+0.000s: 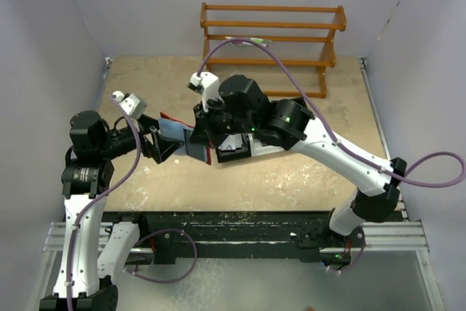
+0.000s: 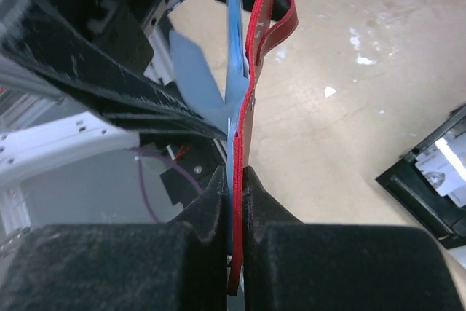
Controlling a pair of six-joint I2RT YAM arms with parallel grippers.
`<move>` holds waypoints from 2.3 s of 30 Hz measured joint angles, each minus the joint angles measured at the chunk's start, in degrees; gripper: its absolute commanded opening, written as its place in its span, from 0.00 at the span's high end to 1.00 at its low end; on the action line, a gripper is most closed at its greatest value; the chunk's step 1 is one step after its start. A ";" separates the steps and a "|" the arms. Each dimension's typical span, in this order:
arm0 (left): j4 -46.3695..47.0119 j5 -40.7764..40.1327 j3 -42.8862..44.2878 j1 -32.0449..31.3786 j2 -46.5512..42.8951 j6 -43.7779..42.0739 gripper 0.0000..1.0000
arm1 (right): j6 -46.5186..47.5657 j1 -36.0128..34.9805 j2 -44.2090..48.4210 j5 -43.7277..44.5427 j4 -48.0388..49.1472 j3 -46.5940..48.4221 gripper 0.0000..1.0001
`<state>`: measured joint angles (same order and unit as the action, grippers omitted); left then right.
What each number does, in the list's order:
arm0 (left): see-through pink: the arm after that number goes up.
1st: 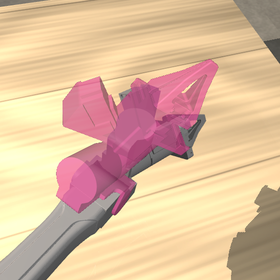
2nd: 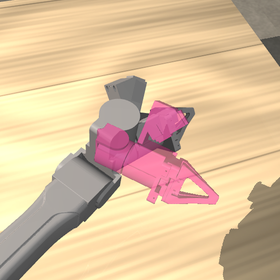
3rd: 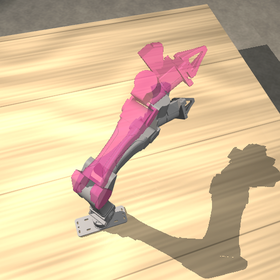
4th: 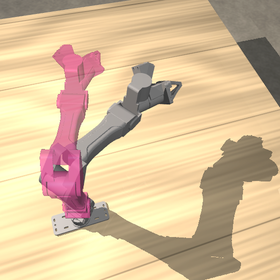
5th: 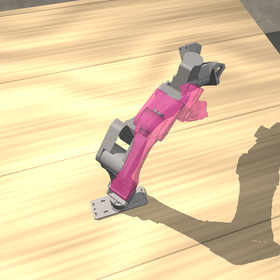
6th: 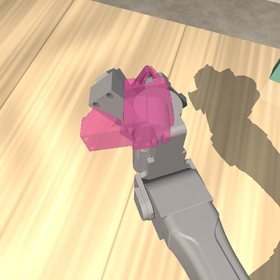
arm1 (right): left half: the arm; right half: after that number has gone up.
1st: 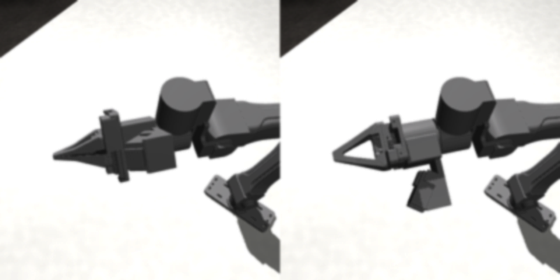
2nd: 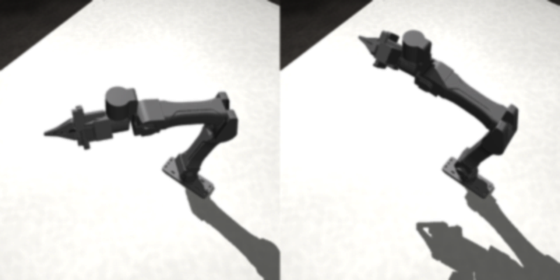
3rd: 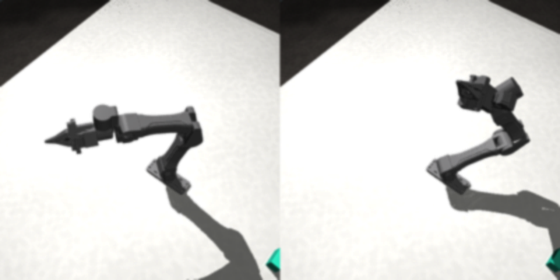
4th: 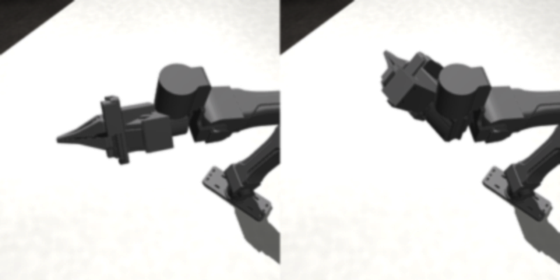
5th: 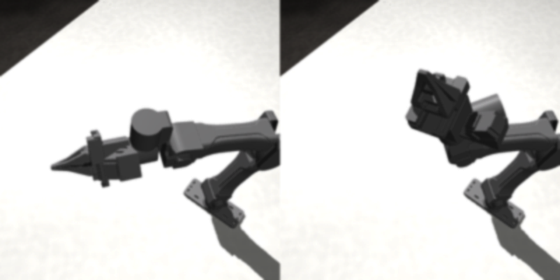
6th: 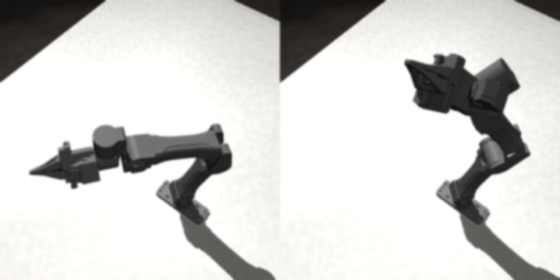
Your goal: Take the credit cards out of the card holder
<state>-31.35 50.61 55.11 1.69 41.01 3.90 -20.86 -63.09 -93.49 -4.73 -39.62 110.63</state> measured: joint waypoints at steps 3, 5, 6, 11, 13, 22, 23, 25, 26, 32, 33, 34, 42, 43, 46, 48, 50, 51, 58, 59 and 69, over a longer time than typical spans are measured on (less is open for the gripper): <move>-0.96 4.11 2.10 0.00 0.39 1.03 0.01 | 0.31 2.10 4.79 -6.58 4.33 -6.75 1.00; -0.66 9.05 3.37 0.00 0.94 2.93 0.00 | 0.22 3.78 7.85 -10.99 6.71 -10.14 1.00; -0.13 11.37 3.76 0.00 1.31 4.26 0.00 | 0.02 4.79 9.40 -13.51 8.39 -11.87 1.00; 2.69 19.63 4.90 0.00 3.34 11.43 0.00 | -1.75 9.49 15.26 -23.06 17.20 -18.80 1.00; 3.67 20.13 5.05 0.00 3.61 13.49 0.04 | -2.93 11.32 16.46 -25.18 20.33 -20.87 1.00; 21.62 22.01 0.76 0.00 2.19 35.69 0.83 | -8.61 15.30 17.55 -31.12 29.92 -26.80 1.00; 23.54 22.36 0.17 0.00 2.19 38.05 0.83 | -9.07 15.28 17.55 -31.50 30.77 -27.23 0.99; 25.38 22.73 -0.17 0.00 2.32 40.96 0.84 | -9.79 15.41 17.51 -32.09 31.91 -27.76 0.93; 25.68 22.84 -0.17 0.00 2.49 41.57 0.85 | -10.08 15.52 17.44 -32.22 32.20 -27.78 0.92; 20.13 22.97 2.60 0.00 3.67 37.99 0.88 | -9.77 17.07 17.42 -34.21 32.57 -28.35 0.46; 19.26 23.02 3.19 -0.02 3.85 37.13 0.88 | -9.53 17.64 17.42 -34.97 32.41 -28.50 0.32; 18.10 23.02 3.91 0.00 4.09 36.15 0.89 | -8.87 18.56 17.40 -36.15 32.02 -28.59 0.21; 13.20 24.44 6.69 0.00 4.35 30.91 0.90 | -0.66 25.62 17.51 -39.47 26.62 -28.63 0.01; 12.74 25.05 6.71 0.00 4.52 30.71 0.90 | -0.11 25.62 17.64 -39.63 27.08 -28.63 0.01; 12.24 27.36 6.71 0.00 5.14 30.40 0.90 | 0.90 25.57 17.70 -40.87 29.27 -27.78 0.00; 11.93 28.50 6.73 0.00 5.70 30.40 0.90 | 1.14 25.49 16.09 -43.32 30.77 -24.74 0.00; 11.10 29.46 6.71 0.00 6.12 30.05 0.90 | 0.87 24.90 13.66 -45.94 33.97 -21.29 0.00; 10.54 29.68 6.71 0.00 6.40 29.70 0.90 | 0.74 24.39 12.57 -46.95 35.45 -20.13 0.01; 2.91 31.12 7.17 0.00 7.89 23.32 0.90 | 2.97 15.45 4.00 -49.86 35.82 -15.85 0.08; 1.75 31.28 7.52 0.00 8.31 22.25 0.90 | 3.17 14.75 3.34 -50.25 35.30 -15.87 0.14; -10.62 32.11 13.62 -0.02 11.45 9.90 0.61 | 2.36 14.43 2.71 -52.09 35.80 -16.41 1.00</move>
<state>-41.98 82.72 68.73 1.67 52.47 13.80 -18.50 -48.66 -90.78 -56.82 -3.81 94.21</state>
